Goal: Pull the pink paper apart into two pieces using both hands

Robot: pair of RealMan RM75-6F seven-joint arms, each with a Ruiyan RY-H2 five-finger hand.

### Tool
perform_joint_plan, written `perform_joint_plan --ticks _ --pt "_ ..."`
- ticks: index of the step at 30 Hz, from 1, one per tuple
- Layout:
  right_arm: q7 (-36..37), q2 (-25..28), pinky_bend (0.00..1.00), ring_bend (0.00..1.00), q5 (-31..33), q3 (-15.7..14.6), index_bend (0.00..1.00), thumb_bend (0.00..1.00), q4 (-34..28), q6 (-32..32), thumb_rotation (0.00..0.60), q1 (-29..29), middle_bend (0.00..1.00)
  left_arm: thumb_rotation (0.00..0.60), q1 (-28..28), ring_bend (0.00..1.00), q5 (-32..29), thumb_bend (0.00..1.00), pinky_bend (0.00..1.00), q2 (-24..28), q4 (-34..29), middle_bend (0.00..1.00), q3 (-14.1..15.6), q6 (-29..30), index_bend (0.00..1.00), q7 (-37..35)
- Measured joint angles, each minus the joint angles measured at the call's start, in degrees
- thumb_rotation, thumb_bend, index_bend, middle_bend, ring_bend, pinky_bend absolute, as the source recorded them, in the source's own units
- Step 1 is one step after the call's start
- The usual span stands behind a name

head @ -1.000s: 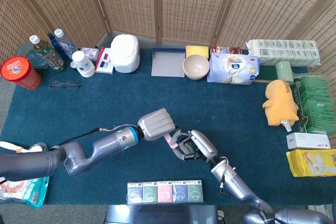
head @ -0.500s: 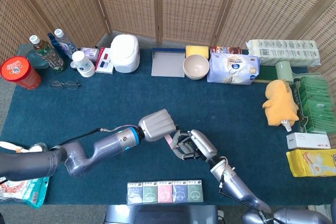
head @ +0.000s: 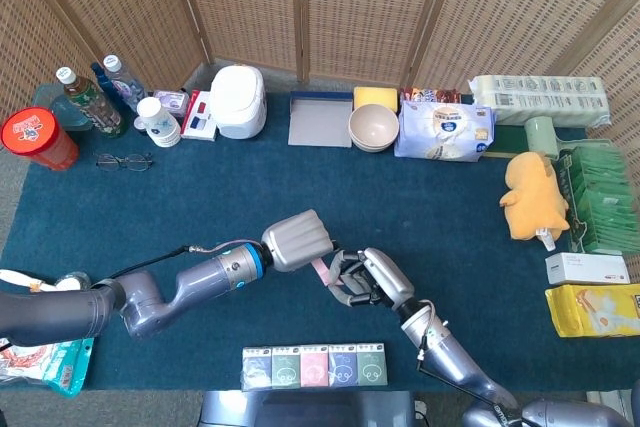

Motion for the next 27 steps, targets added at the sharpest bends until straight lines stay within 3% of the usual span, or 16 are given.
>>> perform_joint_plan --ticks 27 --pt "-0.2 1.5 0.85 0.93 -0.4 -0.5 0.74 0.41 -0.7 0.7 0.600 -1.0 0.98 0.600 2.0 0.96 -0.9 0.39 0.98 0.4 2.3 1.00 1.8 0.1 0.64 -0.8"
